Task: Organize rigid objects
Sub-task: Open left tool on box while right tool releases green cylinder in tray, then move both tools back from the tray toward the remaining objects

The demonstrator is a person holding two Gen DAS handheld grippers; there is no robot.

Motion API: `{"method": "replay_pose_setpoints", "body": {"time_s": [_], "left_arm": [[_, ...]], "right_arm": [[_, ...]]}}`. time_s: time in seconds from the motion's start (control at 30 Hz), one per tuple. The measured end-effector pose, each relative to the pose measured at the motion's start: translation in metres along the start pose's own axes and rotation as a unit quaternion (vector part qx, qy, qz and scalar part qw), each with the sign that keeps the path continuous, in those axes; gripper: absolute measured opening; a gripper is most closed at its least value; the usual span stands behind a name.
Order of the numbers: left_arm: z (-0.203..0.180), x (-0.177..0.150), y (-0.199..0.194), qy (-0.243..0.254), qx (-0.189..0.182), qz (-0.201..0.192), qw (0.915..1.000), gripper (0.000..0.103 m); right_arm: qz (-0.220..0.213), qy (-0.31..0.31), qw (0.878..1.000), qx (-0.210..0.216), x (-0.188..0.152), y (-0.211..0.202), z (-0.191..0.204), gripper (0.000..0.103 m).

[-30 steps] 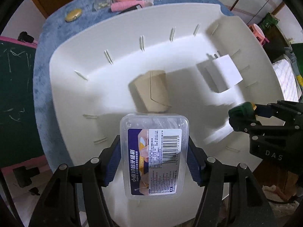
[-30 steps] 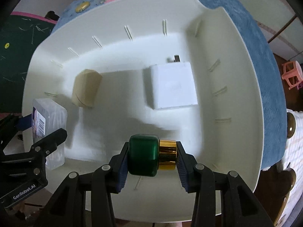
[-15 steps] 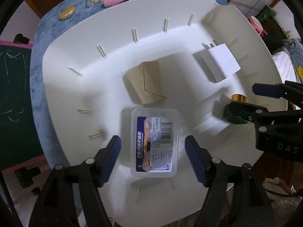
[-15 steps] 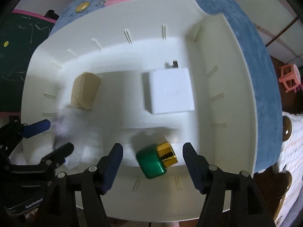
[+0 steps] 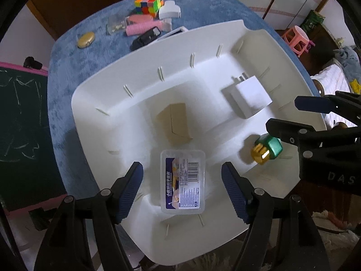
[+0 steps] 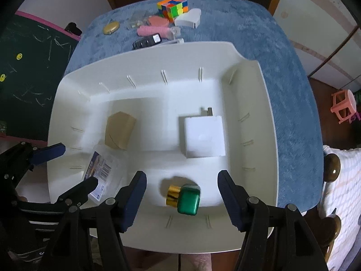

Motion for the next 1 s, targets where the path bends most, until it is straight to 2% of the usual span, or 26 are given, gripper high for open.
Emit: {"method": "replay_pose_setpoints", "body": {"time_s": [0.47, 0.83, 1.0], "left_arm": [[0.012, 0.019, -0.018, -0.019, -0.001, -0.025, 0.9995, 0.075], [0.029, 0.036, -0.044, -0.057, -0.024, -0.049, 0.9969, 0.075], [0.037, 0.051, -0.056, -0.066, -0.017, -0.062, 0.9957, 0.075]], "right_arm": [[-0.019, -0.004, 1.000, 0.012, 0.008, -0.023, -0.002, 0.066], [-0.036, -0.004, 0.999, 0.029, 0.022, -0.041, -0.008, 0.066], [-0.044, -0.005, 0.998, 0.039, 0.033, -0.052, -0.011, 0.066]]}}
Point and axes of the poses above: each gripper's, at about its wrist camera, not at the fingertips, and y roughly the way its jaws point, z to its left, x to its top, the point moved 4 cm from there along y, roughly the way its jaws point, and after that the axes turned 8 degrees about z, right-handed, at the moved point
